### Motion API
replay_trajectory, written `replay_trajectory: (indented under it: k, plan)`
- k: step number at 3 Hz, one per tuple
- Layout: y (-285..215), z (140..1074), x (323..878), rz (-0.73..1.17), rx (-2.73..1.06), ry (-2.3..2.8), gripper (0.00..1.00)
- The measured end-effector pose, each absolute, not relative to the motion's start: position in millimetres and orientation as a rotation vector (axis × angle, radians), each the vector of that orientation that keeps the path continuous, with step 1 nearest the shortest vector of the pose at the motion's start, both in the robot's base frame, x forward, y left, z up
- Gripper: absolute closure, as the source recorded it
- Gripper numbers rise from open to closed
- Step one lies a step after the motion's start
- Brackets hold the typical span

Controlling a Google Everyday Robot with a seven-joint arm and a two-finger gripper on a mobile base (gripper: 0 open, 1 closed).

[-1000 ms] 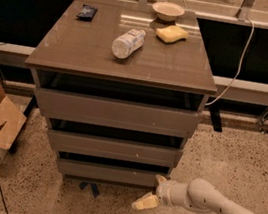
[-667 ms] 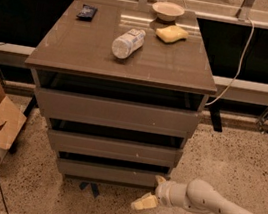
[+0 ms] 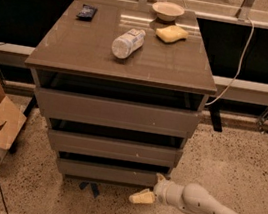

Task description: Open bottom drawer

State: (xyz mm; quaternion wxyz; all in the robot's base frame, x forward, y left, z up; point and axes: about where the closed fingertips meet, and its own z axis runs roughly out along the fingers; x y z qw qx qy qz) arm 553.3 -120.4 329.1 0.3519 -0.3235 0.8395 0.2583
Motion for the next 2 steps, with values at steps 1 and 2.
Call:
replay_trajectory:
  k: [1,2]
  plan:
    - [-122,315,572,0.669,-0.775,2.16,0.0]
    - [-118,304,600,0.674,-0.768,2.151,0.0]
